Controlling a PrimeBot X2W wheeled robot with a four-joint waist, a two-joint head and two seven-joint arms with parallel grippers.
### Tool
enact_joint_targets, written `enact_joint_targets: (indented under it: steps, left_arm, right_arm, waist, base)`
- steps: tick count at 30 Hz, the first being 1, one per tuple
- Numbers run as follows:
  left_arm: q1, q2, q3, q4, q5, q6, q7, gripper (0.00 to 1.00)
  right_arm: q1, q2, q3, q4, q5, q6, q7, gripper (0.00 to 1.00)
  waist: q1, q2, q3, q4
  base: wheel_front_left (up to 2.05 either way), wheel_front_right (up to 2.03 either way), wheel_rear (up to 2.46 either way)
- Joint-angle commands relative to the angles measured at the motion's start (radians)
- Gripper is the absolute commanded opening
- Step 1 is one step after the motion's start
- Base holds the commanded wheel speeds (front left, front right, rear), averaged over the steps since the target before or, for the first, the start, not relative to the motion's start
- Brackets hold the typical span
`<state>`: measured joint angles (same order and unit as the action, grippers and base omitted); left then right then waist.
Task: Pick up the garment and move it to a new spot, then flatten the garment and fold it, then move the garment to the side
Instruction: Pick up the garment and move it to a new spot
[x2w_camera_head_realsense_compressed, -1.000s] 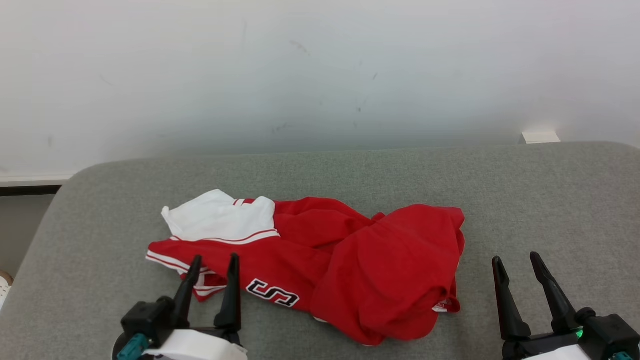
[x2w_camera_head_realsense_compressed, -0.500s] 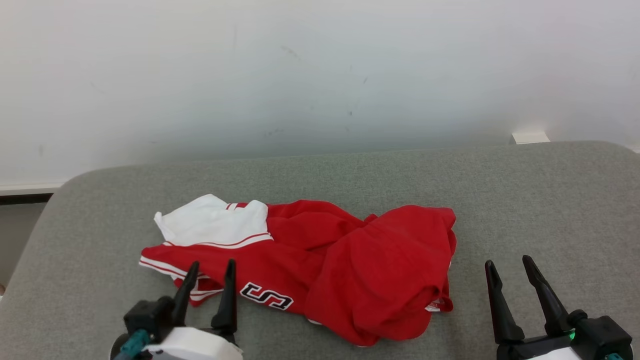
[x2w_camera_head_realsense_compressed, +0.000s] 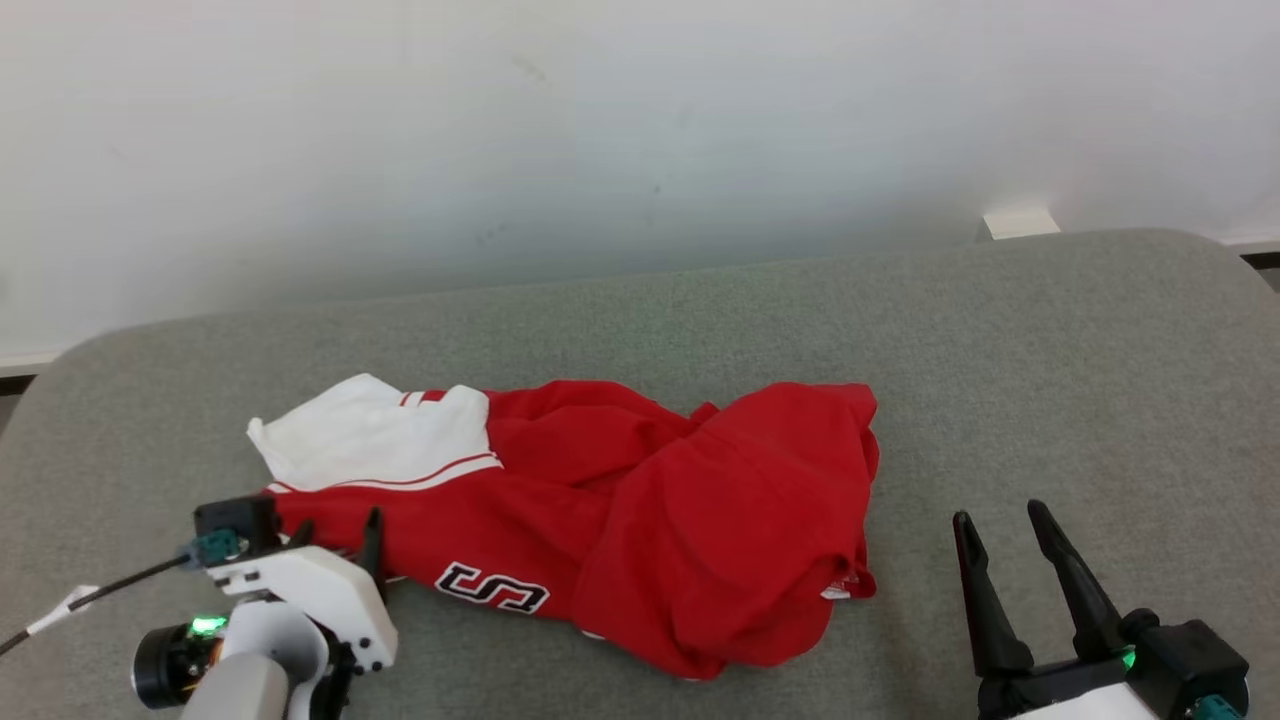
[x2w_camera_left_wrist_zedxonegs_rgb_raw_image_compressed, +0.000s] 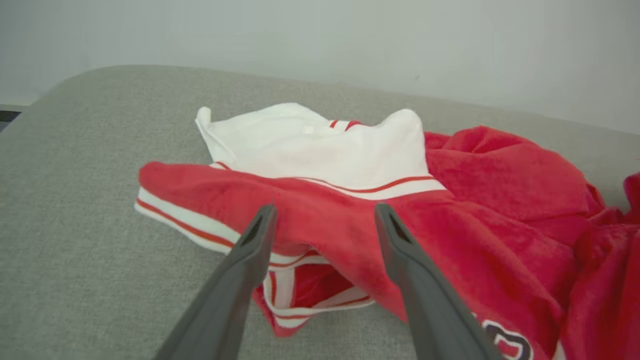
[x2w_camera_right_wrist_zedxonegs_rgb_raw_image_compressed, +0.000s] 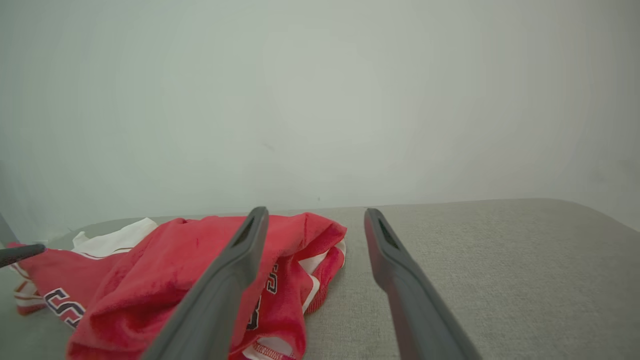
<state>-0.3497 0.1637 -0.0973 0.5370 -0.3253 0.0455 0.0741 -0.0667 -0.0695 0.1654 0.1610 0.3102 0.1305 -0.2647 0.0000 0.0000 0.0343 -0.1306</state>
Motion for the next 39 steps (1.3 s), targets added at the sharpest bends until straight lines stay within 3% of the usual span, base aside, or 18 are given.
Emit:
enact_joint_targets:
  steps: [1, 6, 12, 20, 21, 23, 32, 39]
  left_arm:
    - [-0.023, 0.015, 0.011, 0.028, -0.011, 0.002, 0.021, 1.00]
    - [-0.090, 0.042, 0.020, 0.113, -0.030, -0.006, 0.060, 1.00]
    - [-0.182, 0.072, -0.023, 0.232, -0.011, -0.067, 0.100, 1.00]
    - [-0.234, 0.053, -0.101, 0.419, -0.008, -0.137, 0.301, 1.00]
    - [-0.236, 0.048, -0.110, 0.432, -0.010, -0.143, 0.308, 0.71]
    - [-0.235, 0.041, -0.123, 0.450, -0.011, -0.153, 0.307, 0.02]
    - [-0.263, 0.051, -0.143, 0.473, -0.004, -0.162, 0.208, 0.00]
    - [-0.340, 0.097, -0.147, 0.419, 0.003, -0.163, 0.116, 0.00]
  right_arm:
    - [-0.019, -0.001, -0.002, -0.005, 0.008, 0.000, 0.001, 1.00]
    - [-0.040, 0.008, -0.004, -0.010, 0.012, 0.000, 0.001, 1.00]
    - [-0.070, 0.016, 0.002, -0.011, 0.020, 0.000, 0.001, 1.00]
    - [-0.094, 0.018, 0.003, -0.006, 0.028, 0.000, 0.001, 1.00]
    - [-0.093, 0.019, 0.003, -0.003, 0.029, 0.000, 0.001, 1.00]
    - [-0.093, 0.018, 0.003, 0.003, 0.035, 0.000, 0.001, 1.00]
    - [-0.075, 0.018, -0.001, 0.018, 0.032, 0.000, 0.001, 1.00]
    - [-0.043, 0.019, -0.021, 0.019, 0.027, 0.000, 0.001, 1.00]
  waist:
    - [0.0000, 0.0000, 0.032, -0.024]
    - [0.0000, 0.0000, 0.081, -0.057]
    - [0.0000, 0.0000, 0.137, -0.084]
    - [0.0000, 0.0000, 0.170, -0.101]
    - [0.0000, 0.0000, 0.169, -0.101]
    - [0.0000, 0.0000, 0.164, -0.100]
    - [0.0000, 0.0000, 0.106, -0.081]
    - [0.0000, 0.0000, 0.039, -0.041]
  base:
    - [0.00, 0.00, 0.00]
    - [0.00, 0.00, 0.00]
    - [0.00, 0.00, 0.00]
    - [0.00, 0.00, 0.00]
    - [0.00, 0.00, 0.00]
    - [0.00, 0.00, 0.00]
    - [0.00, 0.00, 0.00]
    - [0.00, 0.00, 0.00]
